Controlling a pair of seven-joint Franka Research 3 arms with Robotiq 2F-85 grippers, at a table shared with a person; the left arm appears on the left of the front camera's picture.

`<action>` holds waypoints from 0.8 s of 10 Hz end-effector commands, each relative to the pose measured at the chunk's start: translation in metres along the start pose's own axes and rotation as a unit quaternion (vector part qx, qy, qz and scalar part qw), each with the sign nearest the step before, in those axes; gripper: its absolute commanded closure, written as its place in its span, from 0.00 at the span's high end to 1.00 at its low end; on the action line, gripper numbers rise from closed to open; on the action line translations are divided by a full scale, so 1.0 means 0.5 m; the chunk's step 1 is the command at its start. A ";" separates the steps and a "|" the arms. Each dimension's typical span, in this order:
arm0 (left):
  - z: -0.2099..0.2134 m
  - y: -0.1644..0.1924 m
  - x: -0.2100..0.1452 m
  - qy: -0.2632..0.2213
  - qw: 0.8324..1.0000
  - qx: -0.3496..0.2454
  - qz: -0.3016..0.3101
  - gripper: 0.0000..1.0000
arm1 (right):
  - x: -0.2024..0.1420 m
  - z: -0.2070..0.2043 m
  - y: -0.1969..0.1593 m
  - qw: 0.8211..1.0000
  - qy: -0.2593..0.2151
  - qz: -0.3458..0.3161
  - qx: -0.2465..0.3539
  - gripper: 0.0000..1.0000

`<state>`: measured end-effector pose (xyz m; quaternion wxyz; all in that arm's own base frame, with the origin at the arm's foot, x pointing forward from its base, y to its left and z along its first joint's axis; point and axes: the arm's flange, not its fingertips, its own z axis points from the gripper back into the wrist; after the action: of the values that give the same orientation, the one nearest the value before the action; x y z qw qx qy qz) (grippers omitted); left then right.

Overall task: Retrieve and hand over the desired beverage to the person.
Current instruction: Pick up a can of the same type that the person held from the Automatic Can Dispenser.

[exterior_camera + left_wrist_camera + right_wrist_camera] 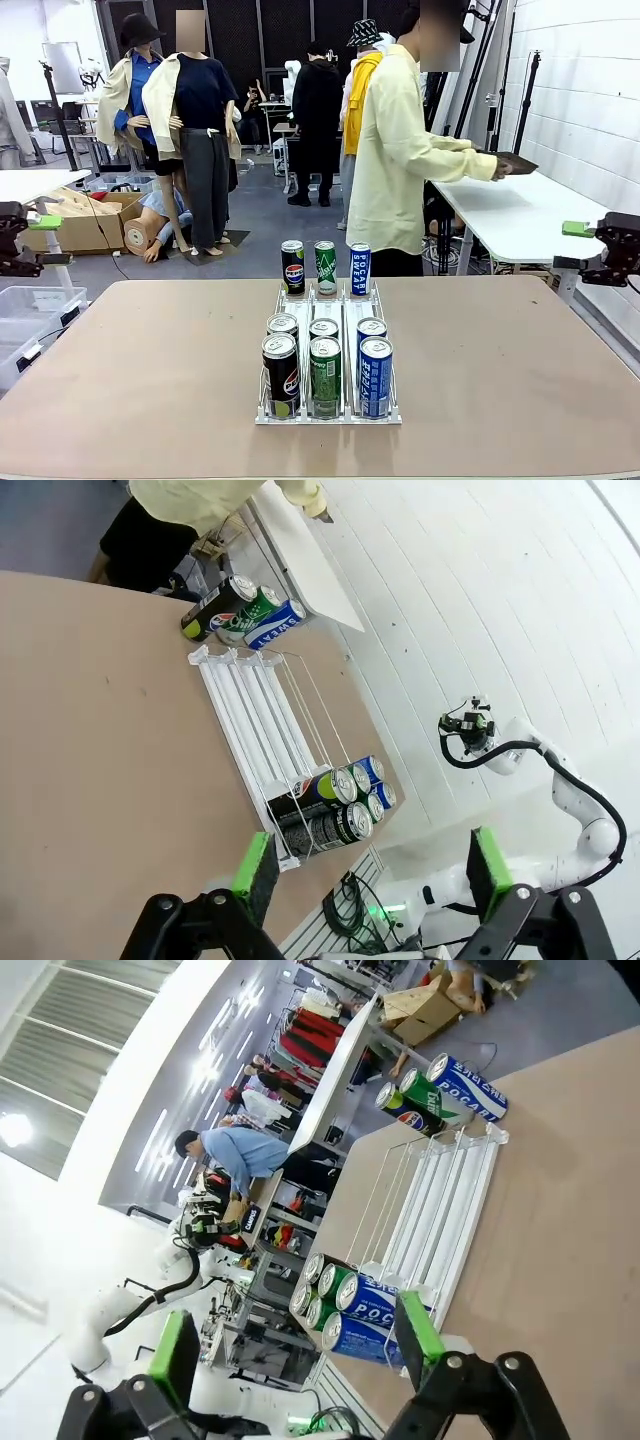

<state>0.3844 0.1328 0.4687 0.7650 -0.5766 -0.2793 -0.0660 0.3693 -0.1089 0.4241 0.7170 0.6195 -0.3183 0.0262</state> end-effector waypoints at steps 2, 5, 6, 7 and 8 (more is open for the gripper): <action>0.006 0.001 -0.006 -0.006 1.000 -0.009 0.007 1.00 | -0.008 -0.001 0.002 1.000 -0.004 -0.004 0.008 1.00; 0.006 0.001 -0.006 -0.006 1.000 -0.009 0.007 1.00 | -0.008 -0.001 0.002 1.000 -0.004 -0.004 0.008 1.00; 0.006 0.001 -0.006 -0.006 1.000 -0.009 0.007 1.00 | -0.008 -0.001 0.002 1.000 -0.004 -0.004 0.008 1.00; 0.006 0.001 -0.006 -0.006 1.000 -0.009 0.007 1.00 | -0.008 -0.001 0.002 1.000 -0.004 -0.004 0.008 1.00; 0.006 0.001 -0.006 -0.006 1.000 -0.009 0.007 1.00 | -0.008 -0.001 0.002 1.000 -0.004 -0.004 0.008 1.00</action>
<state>0.3831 0.1350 0.4665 0.7648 -0.5777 -0.2782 -0.0624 0.3685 -0.1093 0.4242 0.7164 0.6205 -0.3180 0.0264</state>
